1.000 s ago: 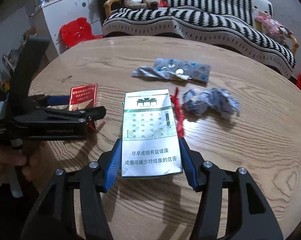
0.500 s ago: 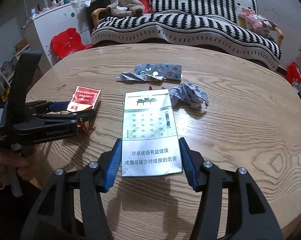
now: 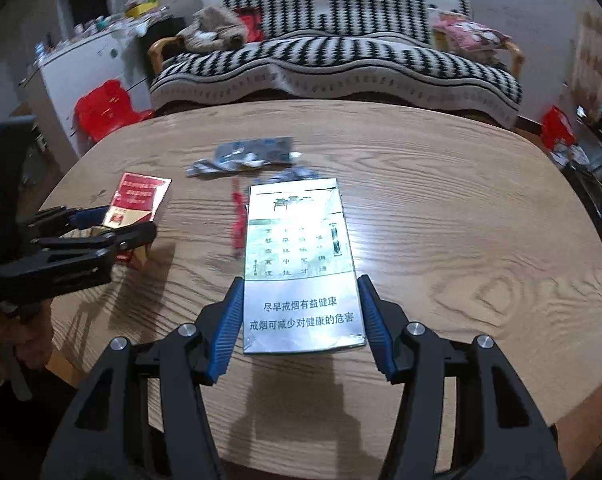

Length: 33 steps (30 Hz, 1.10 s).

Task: Collect trash
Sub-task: 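Carry both boxes over the black bin and open both tools to drop them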

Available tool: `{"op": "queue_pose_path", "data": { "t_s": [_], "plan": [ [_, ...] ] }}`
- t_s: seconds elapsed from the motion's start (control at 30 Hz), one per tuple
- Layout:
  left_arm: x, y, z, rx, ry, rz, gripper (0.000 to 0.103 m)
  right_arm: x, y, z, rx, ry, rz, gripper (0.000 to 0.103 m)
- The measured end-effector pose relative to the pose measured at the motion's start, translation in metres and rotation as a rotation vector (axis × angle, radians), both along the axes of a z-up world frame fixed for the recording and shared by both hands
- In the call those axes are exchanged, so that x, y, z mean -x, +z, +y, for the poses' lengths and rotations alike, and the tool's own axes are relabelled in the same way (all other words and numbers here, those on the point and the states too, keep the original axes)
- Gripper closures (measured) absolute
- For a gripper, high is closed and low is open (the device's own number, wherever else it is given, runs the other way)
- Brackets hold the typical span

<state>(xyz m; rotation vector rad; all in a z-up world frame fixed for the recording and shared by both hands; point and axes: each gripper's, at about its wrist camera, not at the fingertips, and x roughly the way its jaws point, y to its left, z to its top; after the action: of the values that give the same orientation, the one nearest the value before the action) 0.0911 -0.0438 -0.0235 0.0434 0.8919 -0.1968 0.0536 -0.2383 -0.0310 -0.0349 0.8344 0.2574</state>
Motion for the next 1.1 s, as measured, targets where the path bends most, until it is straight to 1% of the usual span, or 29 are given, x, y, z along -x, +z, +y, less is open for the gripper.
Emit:
{"op": "queue_pose_path", "data": {
  "t_s": [0.23,0.33,0.5,0.63,0.7,0.8,0.93,1.1],
  "plan": [
    [0.025,0.023,-0.074,0.019,-0.165,-0.067,0.038,0.031,0.013,-0.072,-0.006,-0.153,-0.025,0.048],
    [0.036,0.028,-0.11,0.047,-0.243,-0.074,0.038,0.047,0.015,-0.105,-0.009,-0.223,-0.029,0.048],
    [0.057,0.028,-0.169,0.075,-0.358,-0.077,0.038,0.093,0.017,-0.175,-0.016,-0.384,-0.028,0.048],
    [0.078,0.022,-0.224,0.095,-0.462,-0.069,0.038,0.129,0.011,-0.232,-0.027,-0.54,0.009,0.048],
    [0.087,0.018,-0.247,0.104,-0.509,-0.061,0.038,0.149,0.005,-0.263,-0.038,-0.633,0.048,0.048],
    [0.105,0.01,-0.284,0.128,-0.594,-0.03,0.038,0.179,-0.001,-0.298,-0.06,-0.742,0.088,0.048],
    [0.125,-0.001,-0.324,0.149,-0.687,0.013,0.038,0.215,-0.013,-0.335,-0.101,-0.853,0.141,0.048],
    [0.152,-0.019,-0.37,0.16,-0.805,0.05,0.038,0.247,-0.026,-0.369,-0.172,-0.937,0.176,0.048]
  ]
}}
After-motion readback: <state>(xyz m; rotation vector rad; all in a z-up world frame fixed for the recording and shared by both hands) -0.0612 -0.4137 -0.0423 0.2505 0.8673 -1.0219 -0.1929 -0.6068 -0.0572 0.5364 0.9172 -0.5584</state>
